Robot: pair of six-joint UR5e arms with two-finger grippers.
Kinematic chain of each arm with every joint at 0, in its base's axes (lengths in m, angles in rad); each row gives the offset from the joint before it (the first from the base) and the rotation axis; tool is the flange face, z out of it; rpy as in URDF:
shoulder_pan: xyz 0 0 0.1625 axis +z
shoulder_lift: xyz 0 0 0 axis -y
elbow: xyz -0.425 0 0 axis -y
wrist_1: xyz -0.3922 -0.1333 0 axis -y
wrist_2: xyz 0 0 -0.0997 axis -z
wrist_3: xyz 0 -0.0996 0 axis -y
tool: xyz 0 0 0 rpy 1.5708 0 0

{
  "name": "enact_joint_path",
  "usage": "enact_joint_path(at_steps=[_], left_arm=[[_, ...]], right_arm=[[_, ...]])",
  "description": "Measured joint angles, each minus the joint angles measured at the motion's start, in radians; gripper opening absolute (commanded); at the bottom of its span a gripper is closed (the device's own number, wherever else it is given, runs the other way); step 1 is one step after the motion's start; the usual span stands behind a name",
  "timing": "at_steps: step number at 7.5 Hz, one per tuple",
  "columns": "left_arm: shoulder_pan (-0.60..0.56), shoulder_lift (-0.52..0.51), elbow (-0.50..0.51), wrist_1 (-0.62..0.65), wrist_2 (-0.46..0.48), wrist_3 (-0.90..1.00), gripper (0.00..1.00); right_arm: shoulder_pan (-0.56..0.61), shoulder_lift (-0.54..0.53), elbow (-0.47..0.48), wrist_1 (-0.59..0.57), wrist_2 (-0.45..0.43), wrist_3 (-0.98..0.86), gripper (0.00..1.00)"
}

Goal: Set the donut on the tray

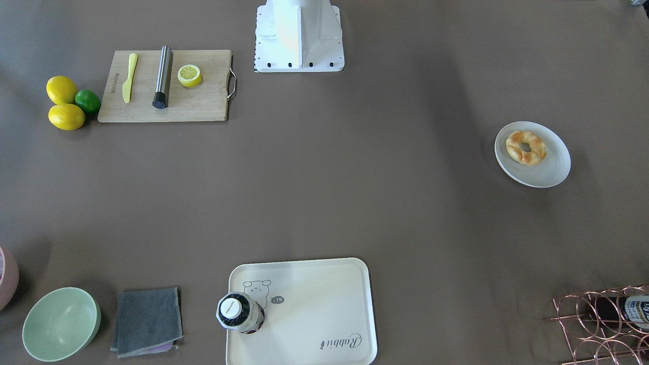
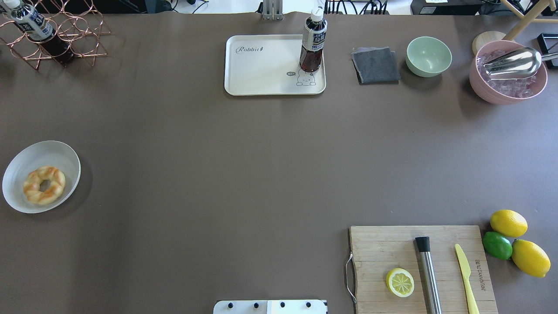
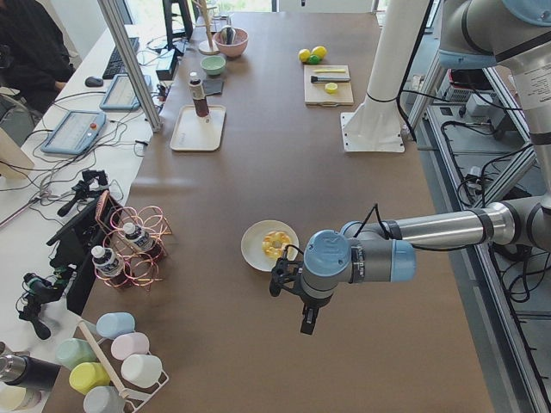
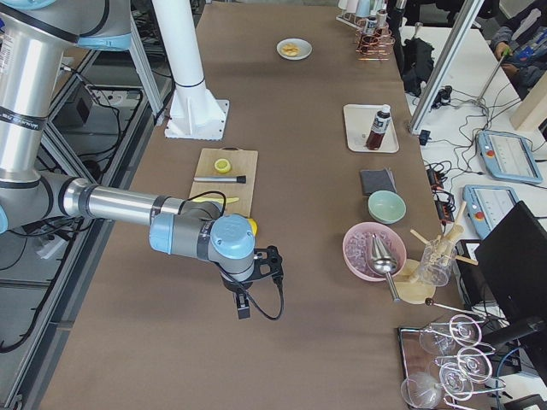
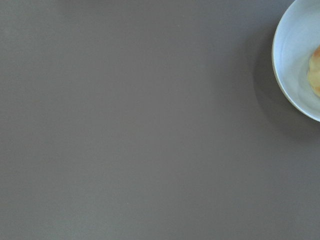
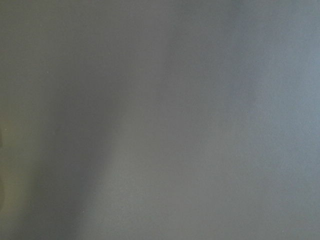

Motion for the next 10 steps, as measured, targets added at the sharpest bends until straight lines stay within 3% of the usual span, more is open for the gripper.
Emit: enact_joint_path(at_steps=[3, 10], left_arm=[[-0.024, 0.031, -0.051, -0.004, -0.015, -0.025, 0.98], [-0.018, 0.044, -0.062, -0.007, -0.06, -0.045, 0.97]], right_arm=[[-0.001, 0.001, 0.001, 0.001, 0.001, 0.0, 0.99], [-0.009, 0.002, 0.002, 0.001, 0.005, 0.002, 0.99]])
